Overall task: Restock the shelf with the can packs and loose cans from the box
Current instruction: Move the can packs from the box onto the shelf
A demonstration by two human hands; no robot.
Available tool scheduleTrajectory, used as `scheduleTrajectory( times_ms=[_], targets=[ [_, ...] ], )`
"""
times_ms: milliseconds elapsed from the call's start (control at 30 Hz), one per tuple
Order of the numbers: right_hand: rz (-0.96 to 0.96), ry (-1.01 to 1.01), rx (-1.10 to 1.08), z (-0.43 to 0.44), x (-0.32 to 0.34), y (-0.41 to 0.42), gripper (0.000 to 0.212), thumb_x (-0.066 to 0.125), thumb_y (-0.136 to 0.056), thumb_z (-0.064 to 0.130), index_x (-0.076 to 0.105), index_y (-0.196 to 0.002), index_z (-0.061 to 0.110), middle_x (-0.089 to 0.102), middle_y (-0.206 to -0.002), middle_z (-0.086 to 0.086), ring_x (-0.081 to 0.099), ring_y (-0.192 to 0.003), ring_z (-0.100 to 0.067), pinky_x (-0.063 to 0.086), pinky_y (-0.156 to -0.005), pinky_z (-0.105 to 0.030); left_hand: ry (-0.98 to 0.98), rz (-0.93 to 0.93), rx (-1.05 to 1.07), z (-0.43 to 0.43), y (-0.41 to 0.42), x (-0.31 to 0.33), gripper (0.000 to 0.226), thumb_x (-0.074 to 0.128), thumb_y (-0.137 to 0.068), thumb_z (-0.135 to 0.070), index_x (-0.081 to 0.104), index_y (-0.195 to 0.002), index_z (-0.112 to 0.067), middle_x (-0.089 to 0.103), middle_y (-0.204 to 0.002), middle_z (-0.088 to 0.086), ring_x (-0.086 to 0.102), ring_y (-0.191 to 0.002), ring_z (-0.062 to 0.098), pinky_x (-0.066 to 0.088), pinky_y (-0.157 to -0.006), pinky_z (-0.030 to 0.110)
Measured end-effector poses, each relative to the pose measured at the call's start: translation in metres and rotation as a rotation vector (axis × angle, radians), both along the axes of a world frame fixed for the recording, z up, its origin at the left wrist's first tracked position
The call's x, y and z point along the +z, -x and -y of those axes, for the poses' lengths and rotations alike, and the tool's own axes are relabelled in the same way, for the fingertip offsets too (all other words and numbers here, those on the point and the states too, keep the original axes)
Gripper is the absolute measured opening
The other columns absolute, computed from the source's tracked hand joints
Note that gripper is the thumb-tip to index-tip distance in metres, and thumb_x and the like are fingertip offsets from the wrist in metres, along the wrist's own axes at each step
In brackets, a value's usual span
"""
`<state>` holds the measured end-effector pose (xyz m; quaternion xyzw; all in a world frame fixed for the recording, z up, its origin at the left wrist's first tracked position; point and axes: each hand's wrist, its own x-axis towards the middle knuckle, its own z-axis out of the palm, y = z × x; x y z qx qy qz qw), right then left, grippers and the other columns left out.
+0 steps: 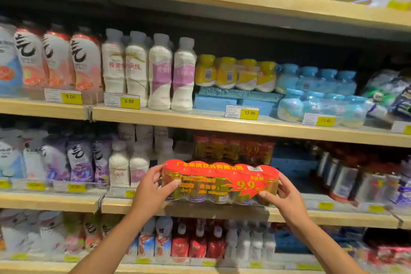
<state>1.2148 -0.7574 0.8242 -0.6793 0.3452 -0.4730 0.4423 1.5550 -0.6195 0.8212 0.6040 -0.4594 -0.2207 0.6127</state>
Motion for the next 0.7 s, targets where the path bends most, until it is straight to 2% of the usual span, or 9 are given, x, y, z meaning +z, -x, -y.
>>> scheduleTrajectory(
  times_ms=[100, 167, 233, 367, 467, 533, 633, 700],
  targets=[
    [0.018, 0.003, -0.002, 0.016, 0.008, 0.008, 0.066, 0.081, -0.074, 0.001, 0.059, -0.132, 0.025, 0.07, -0.122, 0.004, 0.065, -0.114, -0.013, 0.056, -0.089, -0.023, -0.004, 0.005, -0.04, 0.016, 0.012, 0.008, 0.068, 0.084, -0.076, -0.017, 0.05, -0.132, -0.032, 0.062, -0.124, -0.011, 0.061, -0.109, -0.001, 0.051, -0.094, 0.024],
    [0.027, -0.015, -0.009, 0.029, 0.011, 0.012, 0.065, 0.082, -0.074, 0.002, 0.059, -0.132, 0.024, 0.071, -0.12, 0.003, 0.067, -0.111, -0.013, 0.057, -0.085, -0.024, -0.01, 0.023, -0.032, 0.027, 0.017, 0.013, 0.068, 0.082, -0.078, -0.016, 0.049, -0.134, -0.037, 0.061, -0.127, -0.012, 0.058, -0.115, 0.0, 0.048, -0.102, 0.031],
    [0.039, -0.046, -0.052, 0.042, 0.011, 0.012, 0.067, 0.085, -0.07, 0.008, 0.058, -0.13, 0.023, 0.072, -0.118, 0.002, 0.068, -0.109, -0.014, 0.057, -0.084, -0.027, -0.008, 0.019, -0.016, 0.038, 0.018, 0.018, 0.073, 0.082, -0.078, -0.022, 0.046, -0.14, -0.037, 0.057, -0.138, -0.006, 0.054, -0.126, 0.008, 0.044, -0.108, 0.039],
    [0.027, -0.07, -0.108, 0.066, 0.013, 0.01, 0.056, 0.089, -0.069, 0.016, 0.061, -0.118, 0.022, 0.073, -0.113, 0.003, 0.069, -0.107, -0.013, 0.054, -0.097, -0.044, -0.043, -0.026, 0.028, 0.059, 0.026, 0.027, 0.091, 0.08, -0.08, -0.021, 0.027, -0.154, -0.019, 0.034, -0.156, 0.009, 0.037, -0.142, 0.021, 0.035, -0.115, 0.044],
    [0.032, -0.074, -0.125, 0.077, 0.017, 0.007, 0.059, 0.091, -0.061, 0.023, 0.062, -0.113, 0.019, 0.073, -0.111, 0.001, 0.069, -0.105, -0.015, 0.053, -0.098, -0.047, -0.048, -0.041, 0.036, 0.072, 0.028, 0.026, 0.087, 0.076, -0.085, -0.014, 0.023, -0.154, -0.008, 0.033, -0.156, 0.013, 0.033, -0.143, 0.025, 0.033, -0.115, 0.04],
    [0.019, -0.071, -0.145, 0.082, 0.019, 0.006, 0.062, 0.091, -0.06, 0.026, 0.062, -0.113, 0.02, 0.074, -0.11, 0.002, 0.069, -0.102, -0.014, 0.055, -0.095, -0.044, -0.056, -0.056, 0.051, 0.076, 0.028, 0.027, 0.086, 0.076, -0.085, -0.018, 0.024, -0.153, -0.007, 0.034, -0.155, 0.013, 0.033, -0.144, 0.025, 0.032, -0.115, 0.041],
    [-0.002, -0.061, -0.168, 0.088, 0.022, 0.004, 0.061, 0.09, -0.067, 0.022, 0.06, -0.12, 0.018, 0.071, -0.112, 0.003, 0.068, -0.102, -0.012, 0.055, -0.085, -0.031, -0.086, -0.021, 0.076, 0.084, 0.024, 0.025, 0.079, 0.08, -0.08, -0.032, 0.039, -0.144, -0.01, 0.047, -0.147, 0.011, 0.044, -0.137, 0.023, 0.04, -0.111, 0.043],
    [-0.015, -0.047, -0.172, 0.091, 0.024, 0.002, 0.059, 0.088, -0.071, 0.019, 0.06, -0.122, 0.02, 0.07, -0.111, 0.006, 0.066, -0.101, -0.008, 0.051, -0.077, -0.022, -0.115, 0.0, 0.106, 0.089, 0.025, 0.025, 0.053, 0.079, -0.081, -0.031, 0.052, -0.125, -0.018, 0.06, -0.127, 0.001, 0.057, -0.119, 0.018, 0.05, -0.096, 0.031]
  ],
)
